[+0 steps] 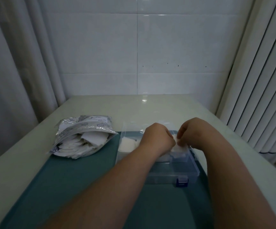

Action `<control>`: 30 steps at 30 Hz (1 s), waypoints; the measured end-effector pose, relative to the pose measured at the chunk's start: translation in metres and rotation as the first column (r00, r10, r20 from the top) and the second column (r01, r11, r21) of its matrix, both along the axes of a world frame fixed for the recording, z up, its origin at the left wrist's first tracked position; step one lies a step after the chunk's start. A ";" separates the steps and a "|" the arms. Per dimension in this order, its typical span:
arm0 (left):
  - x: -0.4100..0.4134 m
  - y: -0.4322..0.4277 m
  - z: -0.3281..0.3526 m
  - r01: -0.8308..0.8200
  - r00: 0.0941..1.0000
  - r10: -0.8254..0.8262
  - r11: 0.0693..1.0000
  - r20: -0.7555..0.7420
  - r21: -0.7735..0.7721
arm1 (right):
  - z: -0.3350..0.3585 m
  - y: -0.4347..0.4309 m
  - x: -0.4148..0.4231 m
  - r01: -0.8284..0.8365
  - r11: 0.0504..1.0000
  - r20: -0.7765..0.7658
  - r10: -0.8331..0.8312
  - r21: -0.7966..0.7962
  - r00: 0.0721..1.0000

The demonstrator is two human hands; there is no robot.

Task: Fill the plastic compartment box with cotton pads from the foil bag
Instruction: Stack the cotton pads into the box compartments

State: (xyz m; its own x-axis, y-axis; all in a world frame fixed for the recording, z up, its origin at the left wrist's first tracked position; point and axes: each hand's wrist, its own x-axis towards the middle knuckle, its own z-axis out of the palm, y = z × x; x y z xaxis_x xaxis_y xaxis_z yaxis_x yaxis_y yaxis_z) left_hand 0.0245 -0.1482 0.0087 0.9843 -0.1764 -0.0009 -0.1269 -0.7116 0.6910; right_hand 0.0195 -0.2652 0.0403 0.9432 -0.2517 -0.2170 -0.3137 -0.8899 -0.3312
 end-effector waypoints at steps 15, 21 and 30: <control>0.013 0.000 -0.001 0.102 0.994 -0.106 0.929 -0.009 0.355 | -0.011 -0.007 0.013 -0.114 0.980 -0.148 0.090 -0.165 0.985; 0.012 0.000 -0.002 0.172 0.985 -0.161 0.895 -0.060 0.411 | -0.025 -0.003 0.015 -0.093 0.976 -0.194 0.055 -0.196 0.979; 0.004 0.006 -0.002 0.173 0.984 -0.179 0.923 -0.014 0.345 | -0.025 -0.005 0.017 -0.010 0.987 -0.119 -0.009 -0.159 0.993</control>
